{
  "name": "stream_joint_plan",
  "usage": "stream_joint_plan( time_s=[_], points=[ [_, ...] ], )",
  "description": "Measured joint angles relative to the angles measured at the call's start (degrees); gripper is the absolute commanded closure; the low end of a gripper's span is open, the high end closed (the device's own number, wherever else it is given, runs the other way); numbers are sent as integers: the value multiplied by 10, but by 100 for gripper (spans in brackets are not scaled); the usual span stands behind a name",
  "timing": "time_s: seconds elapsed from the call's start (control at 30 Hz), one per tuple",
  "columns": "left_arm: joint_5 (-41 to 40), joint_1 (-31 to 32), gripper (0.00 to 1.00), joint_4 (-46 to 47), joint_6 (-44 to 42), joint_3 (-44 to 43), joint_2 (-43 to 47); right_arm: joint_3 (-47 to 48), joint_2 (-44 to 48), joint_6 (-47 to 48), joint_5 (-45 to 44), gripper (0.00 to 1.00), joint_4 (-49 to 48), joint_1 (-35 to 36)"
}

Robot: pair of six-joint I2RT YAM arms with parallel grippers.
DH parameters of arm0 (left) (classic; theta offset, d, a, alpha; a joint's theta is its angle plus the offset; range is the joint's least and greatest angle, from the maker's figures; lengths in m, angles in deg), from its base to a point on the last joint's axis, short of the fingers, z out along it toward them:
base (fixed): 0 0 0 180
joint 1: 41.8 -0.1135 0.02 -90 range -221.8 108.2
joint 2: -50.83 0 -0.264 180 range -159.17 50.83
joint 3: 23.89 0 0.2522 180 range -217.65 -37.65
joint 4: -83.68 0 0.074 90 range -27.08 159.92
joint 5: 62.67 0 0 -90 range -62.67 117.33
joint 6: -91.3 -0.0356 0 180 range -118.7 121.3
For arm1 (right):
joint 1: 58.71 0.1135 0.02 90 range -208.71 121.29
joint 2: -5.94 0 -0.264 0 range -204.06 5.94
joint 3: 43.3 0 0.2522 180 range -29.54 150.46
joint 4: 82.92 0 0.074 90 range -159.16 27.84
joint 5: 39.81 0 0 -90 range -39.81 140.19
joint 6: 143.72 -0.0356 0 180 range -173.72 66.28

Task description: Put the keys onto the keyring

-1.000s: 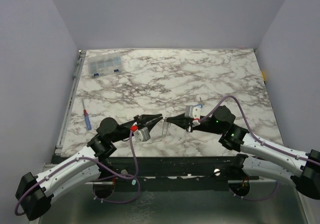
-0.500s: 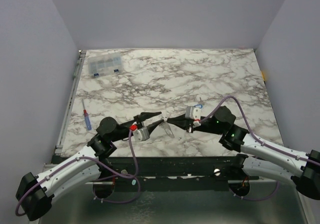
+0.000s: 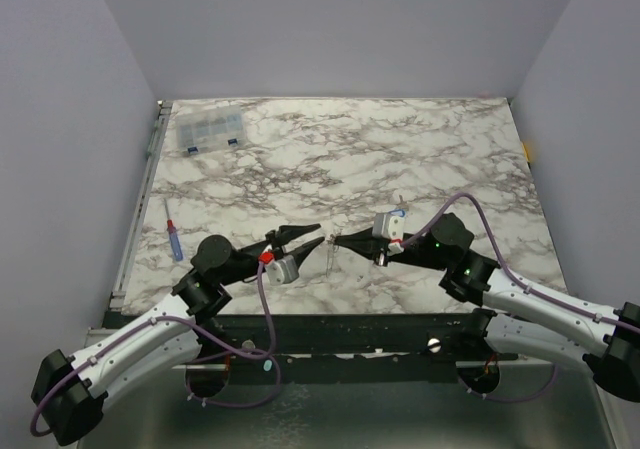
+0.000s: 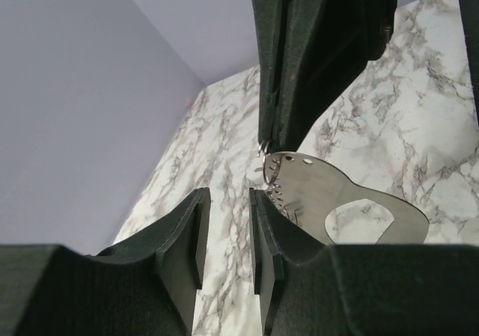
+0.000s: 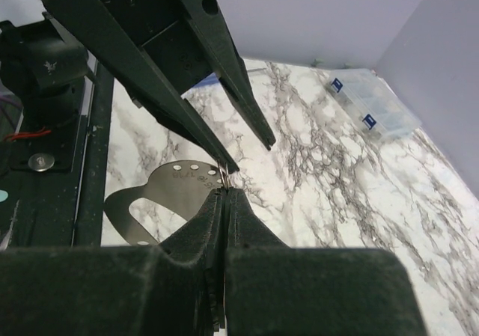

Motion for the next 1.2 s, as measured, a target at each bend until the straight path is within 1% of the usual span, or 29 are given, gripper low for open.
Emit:
stream_joint_plan(
  time_s=[0.27, 0.37, 0.57, 0.83, 0.97, 1.1, 1.13, 1.2],
  points=[
    [30, -2, 68, -12, 10, 0, -16, 0, 0, 0, 0, 99, 0, 0],
    [36, -2, 72, -12, 13, 0, -16, 0, 0, 0, 0, 99, 0, 0],
    [55, -2, 76, -5, 25, 0, -30, 0, -2, 0, 0, 99, 0, 0],
    [70, -2, 77, 9, 40, 0, -45, 0, -9, 0, 0, 99, 0, 0],
    [70, -2, 86, 17, 44, 0, -44, 0, -10, 0, 0, 99, -1, 0],
    [70, -2, 89, 19, 46, 0, -43, 0, -10, 0, 0, 99, -1, 0],
    [70, -2, 91, 19, 46, 0, -43, 0, -10, 0, 0, 99, -1, 0],
    [70, -2, 100, 19, 48, 0, -43, 0, -10, 0, 0, 99, -1, 0]
  ],
)
